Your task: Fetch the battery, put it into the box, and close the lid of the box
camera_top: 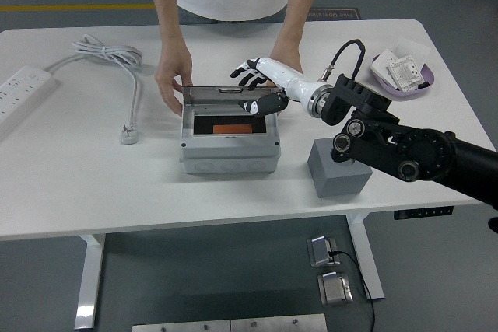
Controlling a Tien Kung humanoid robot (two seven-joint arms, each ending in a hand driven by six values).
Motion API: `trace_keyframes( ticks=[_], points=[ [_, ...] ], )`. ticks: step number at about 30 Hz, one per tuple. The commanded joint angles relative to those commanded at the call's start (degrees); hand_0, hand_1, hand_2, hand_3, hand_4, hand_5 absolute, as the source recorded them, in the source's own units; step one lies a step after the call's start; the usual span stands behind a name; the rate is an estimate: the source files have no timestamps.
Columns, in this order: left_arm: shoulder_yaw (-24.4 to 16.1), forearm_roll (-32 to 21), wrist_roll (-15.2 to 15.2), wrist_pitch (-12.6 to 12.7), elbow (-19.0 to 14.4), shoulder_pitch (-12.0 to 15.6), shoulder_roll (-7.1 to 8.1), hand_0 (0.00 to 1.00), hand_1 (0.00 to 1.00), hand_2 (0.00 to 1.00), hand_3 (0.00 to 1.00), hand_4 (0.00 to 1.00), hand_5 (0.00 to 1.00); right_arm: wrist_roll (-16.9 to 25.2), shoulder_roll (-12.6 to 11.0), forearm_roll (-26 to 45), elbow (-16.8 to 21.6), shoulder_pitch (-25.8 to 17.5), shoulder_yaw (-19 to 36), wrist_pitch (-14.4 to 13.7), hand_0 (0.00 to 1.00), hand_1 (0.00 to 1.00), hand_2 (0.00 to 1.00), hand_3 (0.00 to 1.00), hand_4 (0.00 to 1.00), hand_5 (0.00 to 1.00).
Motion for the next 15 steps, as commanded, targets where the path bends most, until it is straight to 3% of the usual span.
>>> trace_keyframes(
  ticks=[8,15],
  points=[
    [3.15,-3.18,-1.03,0.21,-0.18,0.26,-0.22,0.594,0.691,0.543,0.593,0.484,0.171,-1.87,-1.96,-2.16,7.04,-2.42,-0.6,0.01,0.716,0.668,0.698,0.775,0.668,0.1],
    [3.29,-3.23,-1.1,0.23,-0.21,0.43,-0.37,0.595,0.691,0.543,0.593,0.483,0.171,-2.25,-2.54,-2.62,8.38,-4.21,0.15,0.27,0.699,0.658,0.697,0.775,0.674,0.115]
  ],
)
